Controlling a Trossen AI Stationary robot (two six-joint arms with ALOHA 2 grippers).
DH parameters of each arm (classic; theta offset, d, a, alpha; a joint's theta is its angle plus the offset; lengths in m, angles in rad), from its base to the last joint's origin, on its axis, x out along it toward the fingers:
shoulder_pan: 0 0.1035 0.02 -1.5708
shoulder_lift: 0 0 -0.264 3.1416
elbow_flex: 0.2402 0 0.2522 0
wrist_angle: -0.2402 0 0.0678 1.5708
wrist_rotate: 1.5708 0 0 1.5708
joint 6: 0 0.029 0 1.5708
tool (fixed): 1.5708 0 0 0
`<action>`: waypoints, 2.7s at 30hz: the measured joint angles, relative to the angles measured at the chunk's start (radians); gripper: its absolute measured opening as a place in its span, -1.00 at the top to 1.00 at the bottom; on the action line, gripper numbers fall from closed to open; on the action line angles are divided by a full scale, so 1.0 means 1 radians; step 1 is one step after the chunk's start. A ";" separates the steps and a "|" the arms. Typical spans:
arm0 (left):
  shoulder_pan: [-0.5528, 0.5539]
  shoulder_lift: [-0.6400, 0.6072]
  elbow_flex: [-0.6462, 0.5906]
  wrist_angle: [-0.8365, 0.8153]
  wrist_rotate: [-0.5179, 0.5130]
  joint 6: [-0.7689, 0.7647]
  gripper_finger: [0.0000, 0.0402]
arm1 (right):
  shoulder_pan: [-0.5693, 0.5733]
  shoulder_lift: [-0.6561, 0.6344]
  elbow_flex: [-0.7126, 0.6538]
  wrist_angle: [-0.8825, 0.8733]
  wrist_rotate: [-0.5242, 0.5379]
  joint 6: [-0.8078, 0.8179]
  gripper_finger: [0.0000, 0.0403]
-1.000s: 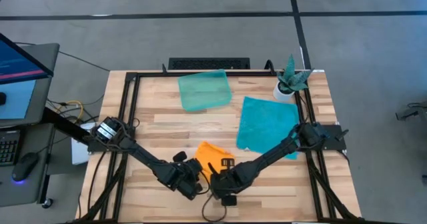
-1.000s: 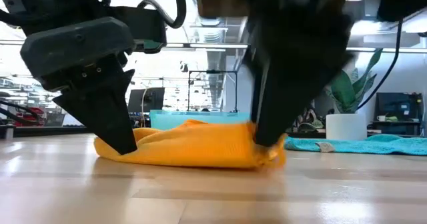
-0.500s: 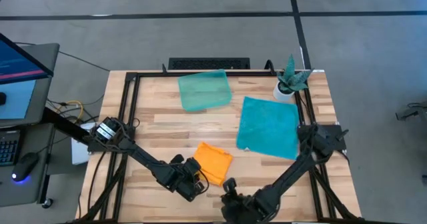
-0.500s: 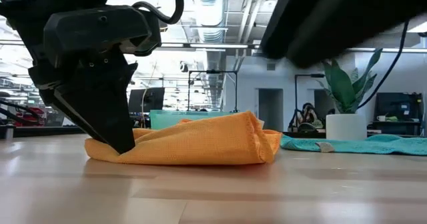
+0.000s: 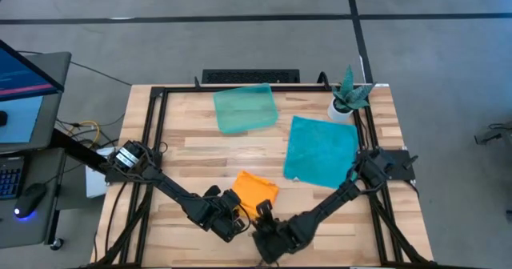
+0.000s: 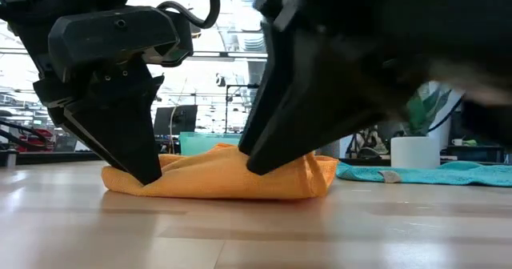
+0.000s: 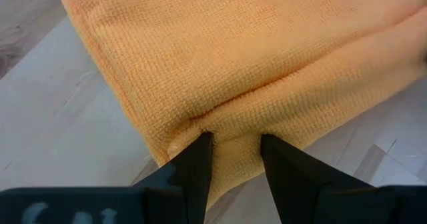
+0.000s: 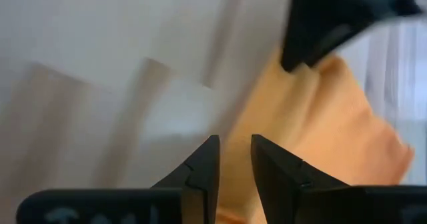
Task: Roll microfiber towels into tight, uniform cylinder then place into a basket
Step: Roll the yellow microfiber towel
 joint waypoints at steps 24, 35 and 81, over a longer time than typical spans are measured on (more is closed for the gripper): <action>0.006 0.000 0.001 0.000 0.007 0.111 0.36 | -0.119 -0.011 -0.066 -0.051 -0.219 0.351 0.00; -0.054 0.014 0.120 -0.202 -0.045 0.243 0.36 | -0.134 -0.008 -0.068 -0.053 -0.251 0.366 0.55; -0.090 0.100 0.077 -0.130 -0.394 0.802 0.36 | -0.134 -0.012 -0.068 -0.054 -0.335 0.361 0.89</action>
